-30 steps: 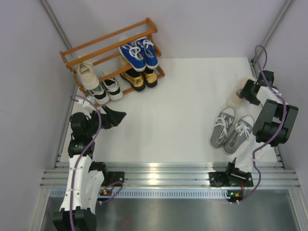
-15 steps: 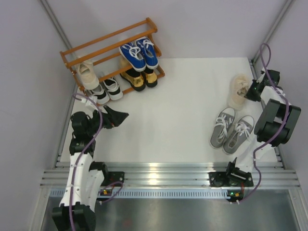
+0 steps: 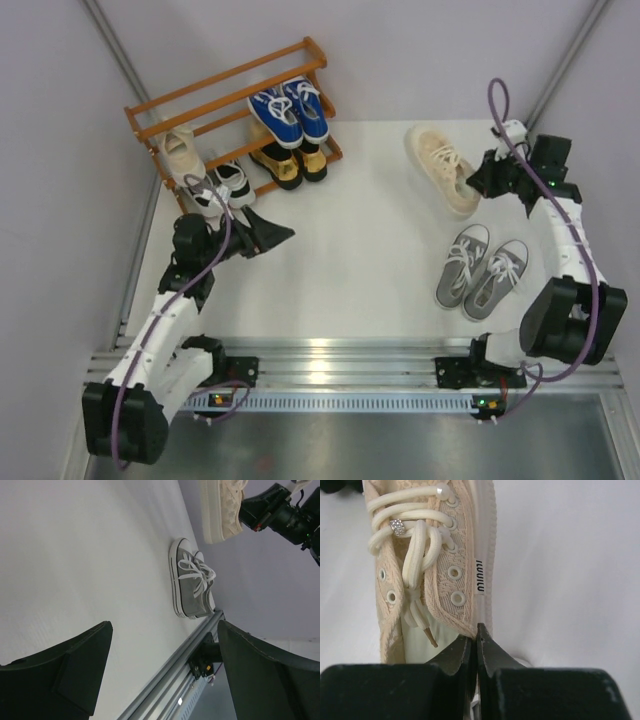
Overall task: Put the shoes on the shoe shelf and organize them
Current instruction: Pick up the shoe at the center of the board.
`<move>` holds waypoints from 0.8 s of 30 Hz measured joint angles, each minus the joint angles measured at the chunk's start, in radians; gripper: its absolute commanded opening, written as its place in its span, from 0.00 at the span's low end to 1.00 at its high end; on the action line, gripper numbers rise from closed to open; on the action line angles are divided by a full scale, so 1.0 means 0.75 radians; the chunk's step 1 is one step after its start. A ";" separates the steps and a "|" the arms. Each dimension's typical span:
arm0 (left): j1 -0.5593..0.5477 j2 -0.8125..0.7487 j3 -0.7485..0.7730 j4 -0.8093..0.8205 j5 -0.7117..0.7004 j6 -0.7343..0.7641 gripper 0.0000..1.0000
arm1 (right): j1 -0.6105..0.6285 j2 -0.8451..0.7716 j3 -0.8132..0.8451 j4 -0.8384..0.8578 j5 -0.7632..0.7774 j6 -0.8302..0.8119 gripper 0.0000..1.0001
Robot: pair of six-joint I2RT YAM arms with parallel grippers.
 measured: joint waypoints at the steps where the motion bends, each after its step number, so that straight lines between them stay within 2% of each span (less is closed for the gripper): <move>1: -0.087 0.015 0.024 0.009 -0.039 -0.011 0.91 | 0.039 -0.029 -0.015 -0.027 -0.036 -0.041 0.00; 5: -0.362 0.072 0.068 0.127 -0.207 -0.078 0.92 | 0.247 -0.130 -0.084 -0.186 -0.193 -0.241 0.00; 10: -0.519 0.184 0.068 0.272 -0.361 -0.162 0.92 | 0.480 -0.173 -0.092 -0.371 -0.318 -0.406 0.00; 16: -0.636 0.264 0.068 0.320 -0.386 -0.189 0.92 | 0.699 -0.231 -0.125 -0.440 -0.369 -0.496 0.00; 20: -0.663 0.265 0.067 0.339 -0.346 -0.209 0.86 | 0.746 -0.239 -0.130 -0.467 -0.376 -0.515 0.00; 21: -0.664 0.265 0.066 0.342 -0.338 -0.215 0.83 | 0.749 -0.239 -0.130 -0.469 -0.375 -0.517 0.00; 24: -0.665 0.264 0.053 0.349 -0.317 -0.234 0.81 | 0.751 -0.239 -0.131 -0.467 -0.369 -0.519 0.00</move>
